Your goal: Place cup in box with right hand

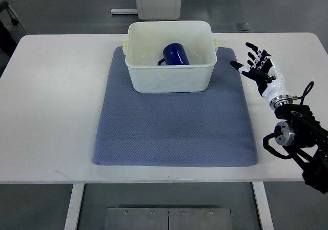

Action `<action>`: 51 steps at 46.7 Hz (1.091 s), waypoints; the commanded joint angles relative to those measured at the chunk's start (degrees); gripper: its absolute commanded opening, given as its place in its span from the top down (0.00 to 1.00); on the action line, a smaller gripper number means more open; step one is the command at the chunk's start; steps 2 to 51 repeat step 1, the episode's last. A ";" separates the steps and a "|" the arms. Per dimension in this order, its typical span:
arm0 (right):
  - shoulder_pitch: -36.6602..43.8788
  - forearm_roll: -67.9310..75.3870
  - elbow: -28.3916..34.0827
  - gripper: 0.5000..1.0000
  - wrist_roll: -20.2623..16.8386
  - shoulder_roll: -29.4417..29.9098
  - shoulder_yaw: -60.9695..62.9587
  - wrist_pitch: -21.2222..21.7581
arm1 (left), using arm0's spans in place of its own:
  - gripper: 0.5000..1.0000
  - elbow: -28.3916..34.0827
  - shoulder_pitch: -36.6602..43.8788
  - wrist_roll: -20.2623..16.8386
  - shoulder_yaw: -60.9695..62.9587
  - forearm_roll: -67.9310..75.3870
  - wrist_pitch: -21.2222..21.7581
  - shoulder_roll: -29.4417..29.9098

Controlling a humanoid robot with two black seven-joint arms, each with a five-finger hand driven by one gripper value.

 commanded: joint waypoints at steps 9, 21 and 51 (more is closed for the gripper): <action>-0.68 0.02 0.08 0.00 -0.01 -0.06 0.16 0.00 | 0.00 -0.03 0.00 -0.01 0.09 0.01 0.00 0.00; -0.68 0.02 0.08 0.00 -0.01 -0.06 0.16 0.00 | 0.00 -0.03 0.00 -0.01 0.09 0.01 0.00 0.00; -0.68 0.02 0.08 0.00 -0.01 -0.06 0.16 0.00 | 0.00 -0.03 0.00 -0.01 0.09 0.01 0.00 0.00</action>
